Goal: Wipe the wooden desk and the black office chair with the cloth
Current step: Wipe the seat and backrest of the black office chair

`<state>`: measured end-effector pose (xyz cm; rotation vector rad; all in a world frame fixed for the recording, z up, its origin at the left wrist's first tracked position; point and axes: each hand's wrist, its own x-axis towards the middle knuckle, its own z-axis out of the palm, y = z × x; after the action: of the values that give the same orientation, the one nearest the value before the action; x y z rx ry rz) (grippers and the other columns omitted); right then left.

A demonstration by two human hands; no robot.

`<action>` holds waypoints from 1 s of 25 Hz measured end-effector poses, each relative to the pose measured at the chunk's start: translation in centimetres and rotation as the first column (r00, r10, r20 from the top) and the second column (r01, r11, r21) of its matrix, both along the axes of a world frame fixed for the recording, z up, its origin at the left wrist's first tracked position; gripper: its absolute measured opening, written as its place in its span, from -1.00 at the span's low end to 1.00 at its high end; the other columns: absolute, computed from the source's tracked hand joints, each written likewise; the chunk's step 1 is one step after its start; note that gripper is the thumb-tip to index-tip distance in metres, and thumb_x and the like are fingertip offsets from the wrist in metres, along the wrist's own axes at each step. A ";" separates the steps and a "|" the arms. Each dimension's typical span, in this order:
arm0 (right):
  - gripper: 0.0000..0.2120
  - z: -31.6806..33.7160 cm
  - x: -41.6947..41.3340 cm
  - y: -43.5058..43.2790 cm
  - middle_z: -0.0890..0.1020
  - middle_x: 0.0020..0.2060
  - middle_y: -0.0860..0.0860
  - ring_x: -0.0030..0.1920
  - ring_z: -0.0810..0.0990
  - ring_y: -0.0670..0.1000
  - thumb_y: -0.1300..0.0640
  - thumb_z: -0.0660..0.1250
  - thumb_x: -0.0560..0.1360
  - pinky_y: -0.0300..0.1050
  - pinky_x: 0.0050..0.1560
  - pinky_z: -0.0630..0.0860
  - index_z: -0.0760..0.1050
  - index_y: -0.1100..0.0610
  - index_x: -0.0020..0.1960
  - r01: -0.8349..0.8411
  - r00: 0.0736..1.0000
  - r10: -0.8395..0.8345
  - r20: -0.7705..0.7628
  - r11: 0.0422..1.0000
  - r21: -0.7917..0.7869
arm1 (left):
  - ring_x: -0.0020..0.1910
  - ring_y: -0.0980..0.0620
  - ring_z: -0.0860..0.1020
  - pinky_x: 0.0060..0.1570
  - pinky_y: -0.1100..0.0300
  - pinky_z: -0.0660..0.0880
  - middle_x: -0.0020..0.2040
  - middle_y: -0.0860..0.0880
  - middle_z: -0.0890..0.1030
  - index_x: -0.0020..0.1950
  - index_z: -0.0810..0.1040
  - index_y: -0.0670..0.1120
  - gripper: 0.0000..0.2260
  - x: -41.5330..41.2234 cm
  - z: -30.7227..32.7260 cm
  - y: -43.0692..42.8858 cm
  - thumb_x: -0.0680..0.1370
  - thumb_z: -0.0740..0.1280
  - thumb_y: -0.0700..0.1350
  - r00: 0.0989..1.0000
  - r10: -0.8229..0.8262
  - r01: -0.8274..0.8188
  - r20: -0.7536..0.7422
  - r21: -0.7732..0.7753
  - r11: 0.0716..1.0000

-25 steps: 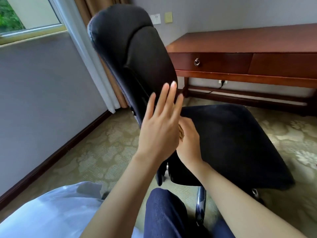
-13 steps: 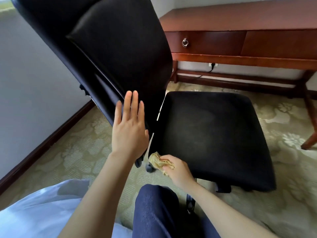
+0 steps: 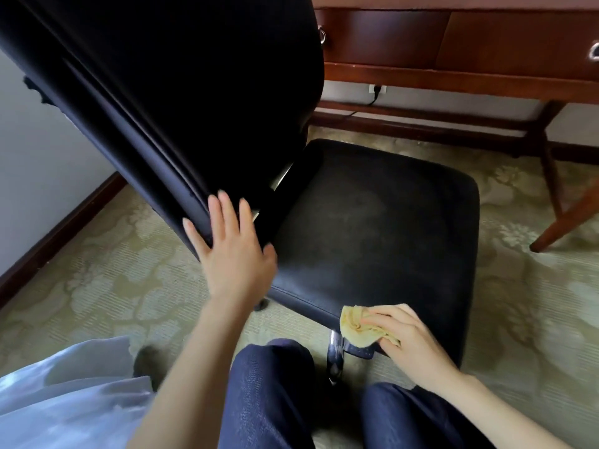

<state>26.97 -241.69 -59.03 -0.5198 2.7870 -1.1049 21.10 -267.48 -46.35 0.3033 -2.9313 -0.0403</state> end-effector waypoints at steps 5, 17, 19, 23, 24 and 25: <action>-0.57 -1.0 -5.6 2.4 0.58 0.13 -0.04 0.06 0.51 0.11 0.46 0.37 0.39 -0.31 0.14 0.27 0.58 0.13 0.19 0.272 0.957 -0.259 -0.132 0.957 0.099 | 0.52 -0.01 -0.28 0.44 -0.19 -0.22 0.54 -0.09 -0.30 0.55 -0.23 -0.09 -0.34 2.8 -9.3 4.6 0.61 0.10 0.05 0.868 -0.175 0.053 0.465 0.264 0.963; -0.66 -3.5 -12.5 -10.7 0.46 0.17 -0.07 0.16 0.40 -0.05 0.00 0.16 0.56 -0.23 0.19 0.33 0.45 -0.17 0.31 -0.003 0.988 0.038 -0.147 0.972 0.234 | 0.49 0.08 -0.34 0.45 -0.01 -0.24 0.50 0.00 -0.40 0.51 -0.37 -0.10 -0.32 2.6 -14.2 3.4 0.60 0.08 -0.15 0.728 -0.268 0.051 0.631 0.340 0.939; -0.64 -3.2 -11.3 -9.6 0.47 0.22 -0.06 0.20 0.38 -0.05 0.05 0.16 0.57 -0.19 0.27 0.32 0.44 -0.13 0.35 -0.114 0.990 0.124 -0.069 0.984 0.138 | 0.49 0.03 -0.35 0.45 -0.02 -0.24 0.50 -0.04 -0.41 0.49 -0.40 -0.15 -0.31 2.5 -14.5 3.5 0.59 0.08 -0.13 0.724 -0.219 0.075 0.655 0.242 0.967; -0.50 -2.3 -6.9 -7.0 0.57 0.21 -0.06 0.02 0.47 0.08 0.40 0.32 0.41 -0.08 0.13 0.46 0.55 -0.01 0.25 -0.138 0.984 0.149 -0.097 0.983 0.119 | 0.49 0.01 -0.35 0.45 -0.05 -0.25 0.49 -0.07 -0.42 0.48 -0.40 -0.18 -0.29 1.8 -14.8 2.8 0.60 0.08 -0.08 0.730 -0.154 0.098 0.666 0.121 0.988; -0.47 -2.5 -5.5 -6.1 0.61 0.15 -0.05 -0.07 0.51 0.10 0.43 0.37 0.32 -0.07 0.03 0.52 0.60 0.01 0.19 -0.139 0.979 0.155 -0.135 0.983 0.115 | 0.49 0.03 -0.34 0.45 -0.07 -0.25 0.50 -0.05 -0.41 0.49 -0.40 -0.16 -0.30 1.5 -14.7 2.3 0.59 0.08 -0.08 0.728 -0.148 0.107 0.670 0.102 0.989; -0.46 -2.7 -4.3 -5.0 0.63 0.09 -0.05 -0.16 0.53 0.10 0.45 0.41 0.24 -0.10 -0.07 0.54 0.64 0.02 0.12 -0.149 0.969 0.171 -0.180 0.980 0.128 | 0.50 0.05 -0.33 0.44 -0.08 -0.25 0.50 -0.02 -0.40 0.50 -0.38 -0.14 -0.30 1.2 -14.7 1.8 0.58 0.07 -0.09 0.727 -0.142 0.114 0.671 0.087 0.990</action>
<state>22.63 -246.70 -61.74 -0.8626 2.8819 -0.9007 22.29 -265.70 -61.05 0.1298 -3.6900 -0.0067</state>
